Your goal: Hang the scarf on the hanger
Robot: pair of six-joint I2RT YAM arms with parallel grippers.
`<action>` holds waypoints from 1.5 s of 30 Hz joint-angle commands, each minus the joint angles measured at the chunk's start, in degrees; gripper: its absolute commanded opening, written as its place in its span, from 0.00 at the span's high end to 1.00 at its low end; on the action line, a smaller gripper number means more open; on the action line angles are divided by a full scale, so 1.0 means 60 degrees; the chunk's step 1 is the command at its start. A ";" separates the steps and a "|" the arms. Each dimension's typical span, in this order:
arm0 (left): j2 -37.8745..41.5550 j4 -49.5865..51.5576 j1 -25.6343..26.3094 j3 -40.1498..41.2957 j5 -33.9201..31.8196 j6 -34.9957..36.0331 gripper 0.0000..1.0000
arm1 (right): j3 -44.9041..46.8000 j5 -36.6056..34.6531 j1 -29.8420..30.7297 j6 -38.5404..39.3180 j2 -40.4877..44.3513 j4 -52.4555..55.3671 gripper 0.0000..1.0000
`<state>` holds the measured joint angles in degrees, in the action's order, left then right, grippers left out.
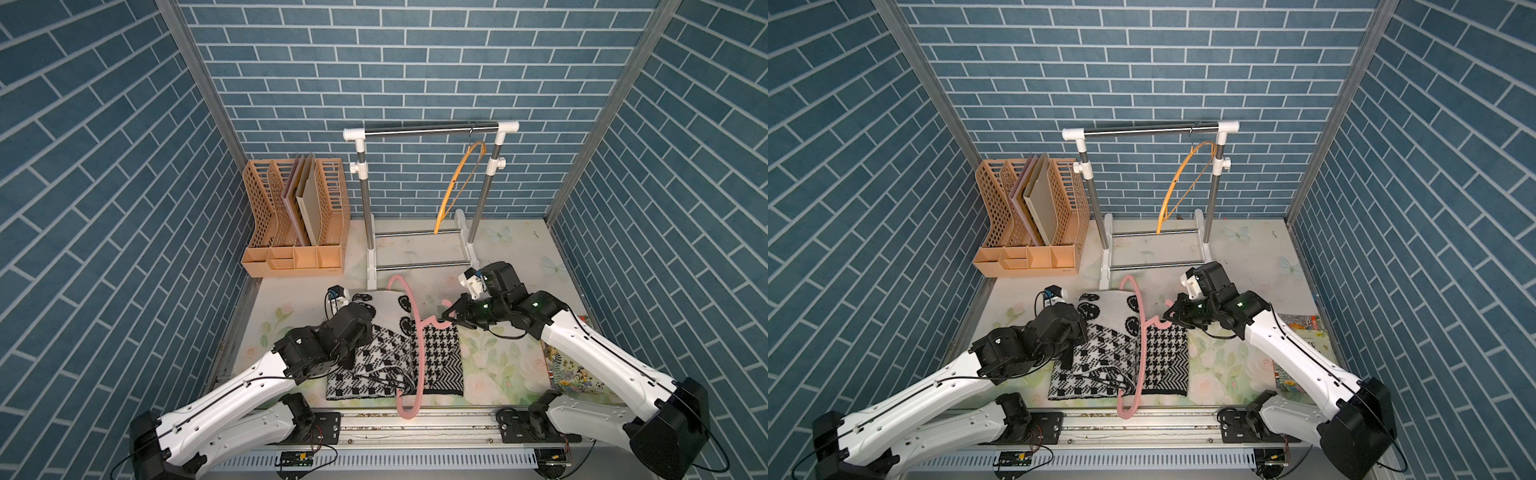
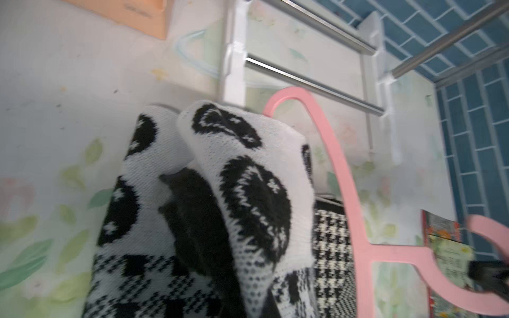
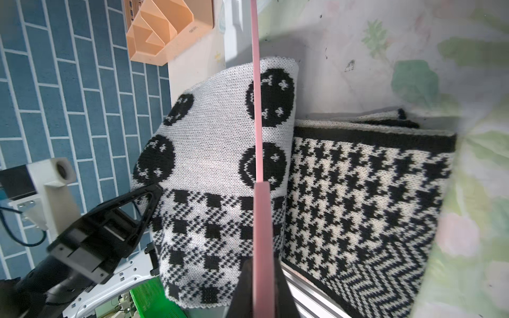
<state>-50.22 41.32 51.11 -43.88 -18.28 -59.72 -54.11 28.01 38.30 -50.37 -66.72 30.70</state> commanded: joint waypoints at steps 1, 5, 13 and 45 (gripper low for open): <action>0.0486 0.0836 -0.0142 0.0862 -0.1034 -0.0760 1.00 | 0.0286 -0.0191 0.0305 -0.0429 -0.0265 -0.0793 1.00; 0.0969 0.1075 -0.0377 0.1702 -0.1399 -0.1326 1.00 | 0.0440 -0.0425 0.0383 -0.0442 -0.0431 -0.0972 1.00; 0.0738 0.1063 -0.0729 0.1595 -0.1786 -0.1152 1.00 | 0.0434 -0.0282 0.0399 -0.0341 -0.0586 -0.0918 1.00; -0.4157 -0.2285 0.1295 -0.2551 0.2290 0.2335 0.13 | -0.0828 -0.0215 0.0406 -0.0024 -0.1090 -0.0159 1.00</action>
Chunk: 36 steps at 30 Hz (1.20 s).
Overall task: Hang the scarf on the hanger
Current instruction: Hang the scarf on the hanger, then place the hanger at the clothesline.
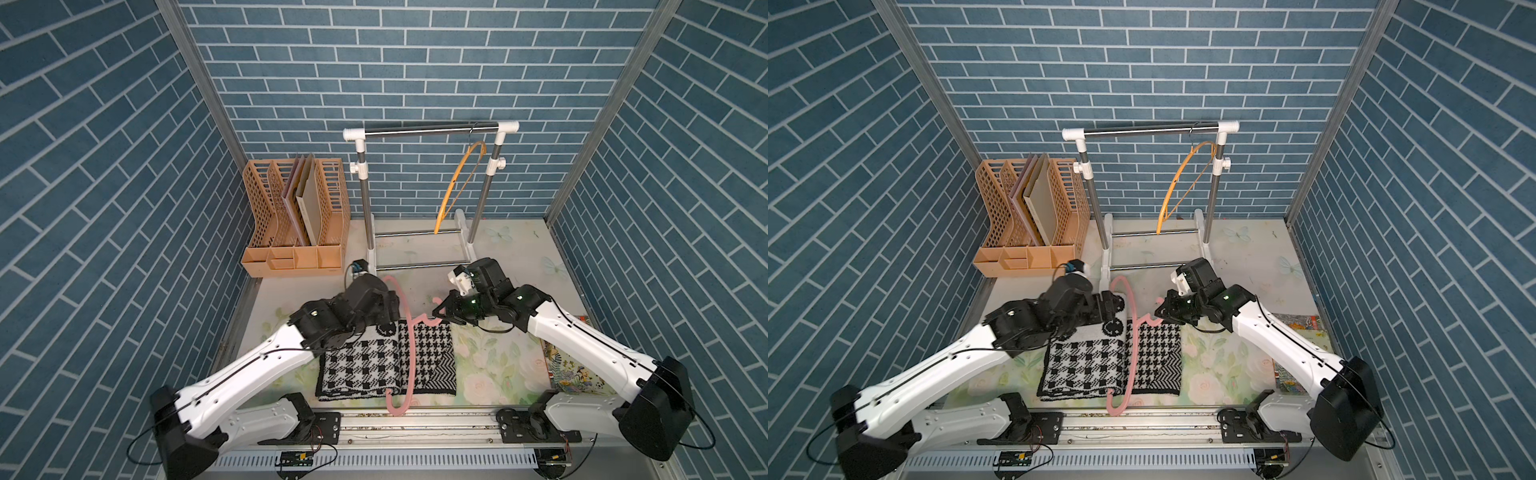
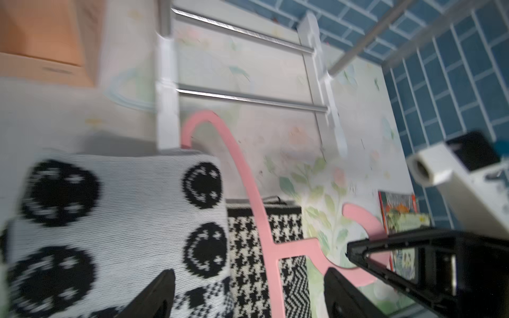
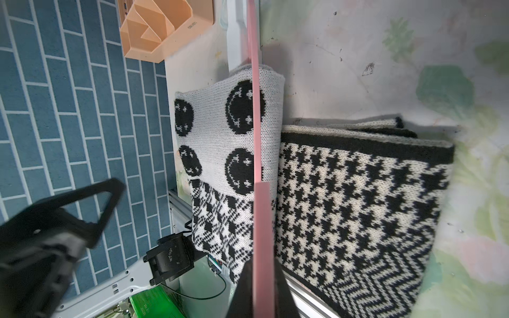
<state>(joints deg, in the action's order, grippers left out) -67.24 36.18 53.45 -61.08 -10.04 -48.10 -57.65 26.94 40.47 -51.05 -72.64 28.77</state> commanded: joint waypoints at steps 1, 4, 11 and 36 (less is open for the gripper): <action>-0.1642 -0.1592 0.1100 0.0372 0.0975 0.0249 0.13 | -0.0231 -0.0018 0.0038 0.0065 -0.0109 0.0129 1.00; -0.1841 -0.2168 0.1328 0.0845 0.0974 -0.0430 0.15 | -0.0247 0.0025 0.0039 0.0061 -0.0142 0.0101 1.00; -0.1797 -0.2276 0.1894 0.1599 0.0692 -0.1277 0.19 | -0.0128 0.0105 0.0038 0.0055 -0.0105 0.0136 1.00; -0.0987 -0.1714 0.2954 0.2438 0.0861 -0.2787 0.69 | -0.0185 0.0137 0.0037 0.0115 -0.0120 0.0215 1.00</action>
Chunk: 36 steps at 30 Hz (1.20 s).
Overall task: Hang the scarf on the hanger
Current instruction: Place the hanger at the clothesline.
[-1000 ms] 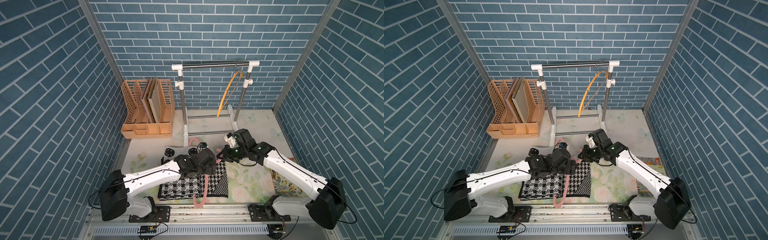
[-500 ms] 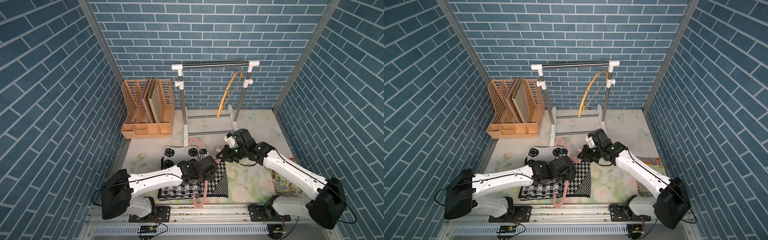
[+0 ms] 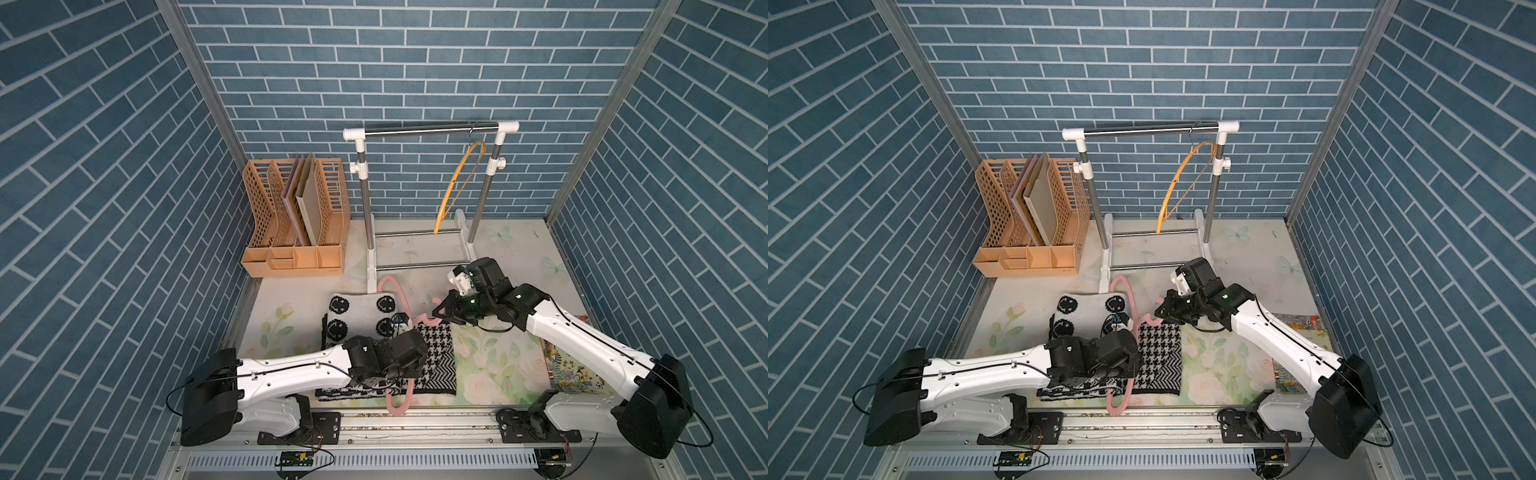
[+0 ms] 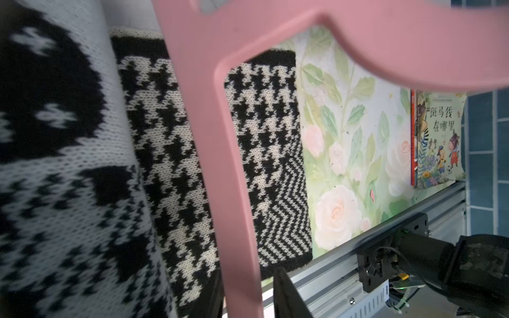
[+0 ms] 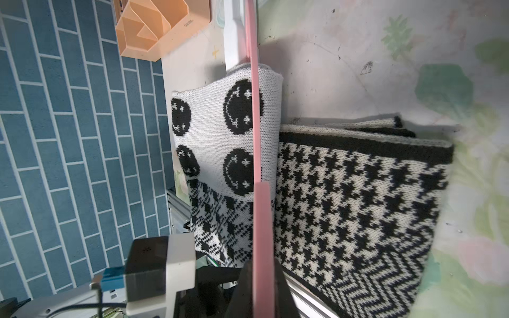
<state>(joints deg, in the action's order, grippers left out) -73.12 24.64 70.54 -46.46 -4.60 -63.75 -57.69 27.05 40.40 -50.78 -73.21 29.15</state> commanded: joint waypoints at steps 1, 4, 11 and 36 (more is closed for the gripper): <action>-0.0035 0.0241 0.0108 -0.0006 -0.0046 -0.0186 0.72 | -0.0182 0.0121 0.0052 0.0071 -0.0029 0.0150 1.00; -0.0025 0.0239 0.0123 0.0098 -0.0039 -0.0239 0.87 | -0.0198 0.0114 0.0049 0.0074 -0.0030 0.0152 1.00; 0.0043 0.0513 0.0123 -0.0187 -0.0202 -0.0080 1.00 | -0.0115 0.0186 0.0049 0.0075 0.0035 0.0097 1.00; 0.2937 0.2581 0.0137 -0.3147 -0.1860 0.0658 1.00 | -0.1092 0.0626 -0.2218 0.1037 0.2572 -0.2409 0.05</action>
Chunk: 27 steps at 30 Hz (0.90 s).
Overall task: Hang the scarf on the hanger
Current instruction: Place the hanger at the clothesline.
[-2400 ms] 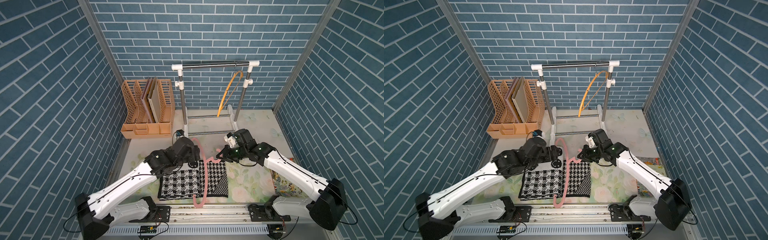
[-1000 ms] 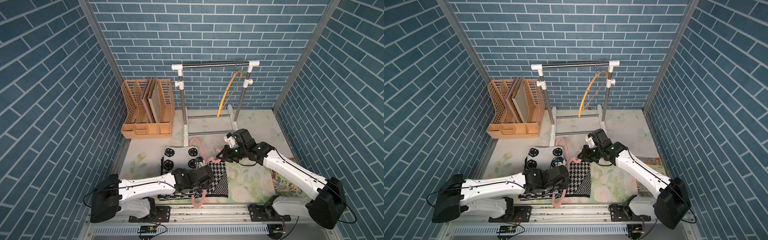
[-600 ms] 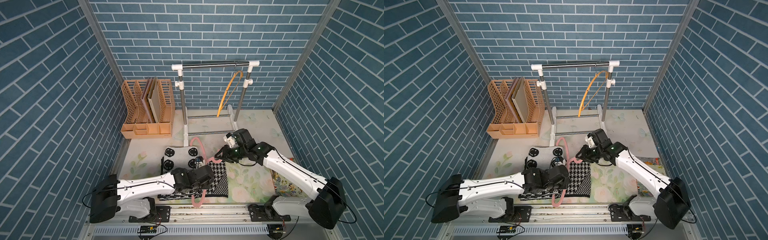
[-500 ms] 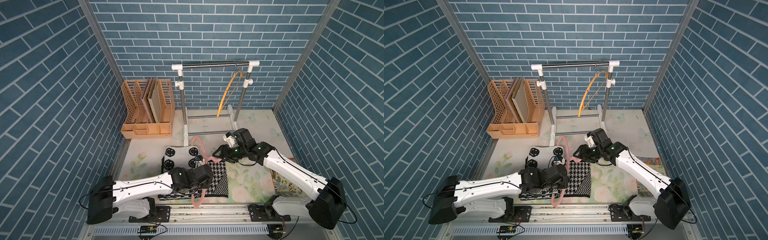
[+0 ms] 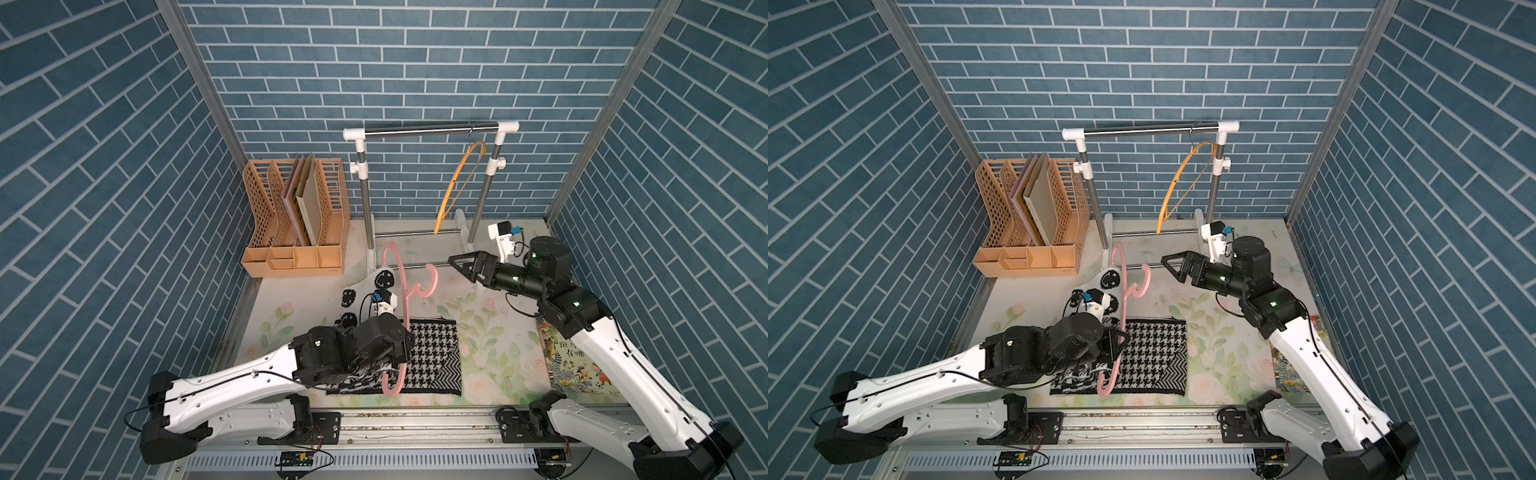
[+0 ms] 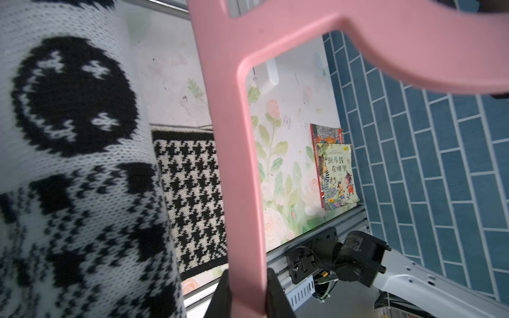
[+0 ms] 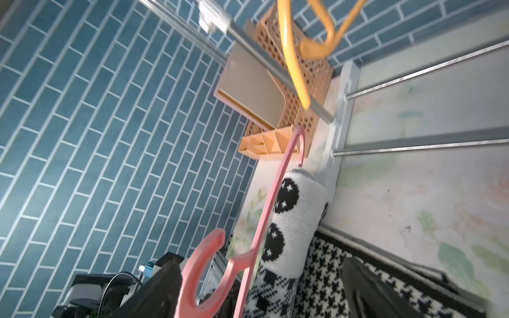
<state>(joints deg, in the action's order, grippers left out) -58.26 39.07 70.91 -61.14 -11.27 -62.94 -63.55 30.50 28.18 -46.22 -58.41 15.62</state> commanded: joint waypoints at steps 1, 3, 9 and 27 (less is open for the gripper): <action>0.0619 0.0312 0.0065 -0.0887 -0.0856 0.0533 1.00 | -0.0019 0.0031 -0.0222 0.0267 0.0117 -0.0086 0.05; 0.0791 0.0438 0.0057 -0.1093 -0.0971 0.0543 1.00 | 0.0108 0.0027 -0.0271 0.0215 0.0111 0.0014 0.05; 0.1239 0.0501 0.0061 -0.1839 -0.1209 0.0701 1.00 | 0.0477 -0.0088 -0.0364 0.0181 0.0179 0.0209 0.07; -0.2241 -0.0500 -0.2929 -0.6781 0.1958 0.1737 1.00 | 0.1050 -0.0175 -0.0491 0.0187 0.0198 0.0525 0.09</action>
<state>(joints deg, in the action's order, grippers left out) -69.12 42.06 57.49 -97.54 -5.85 -55.66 -57.36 30.02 25.65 -46.22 -57.69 18.22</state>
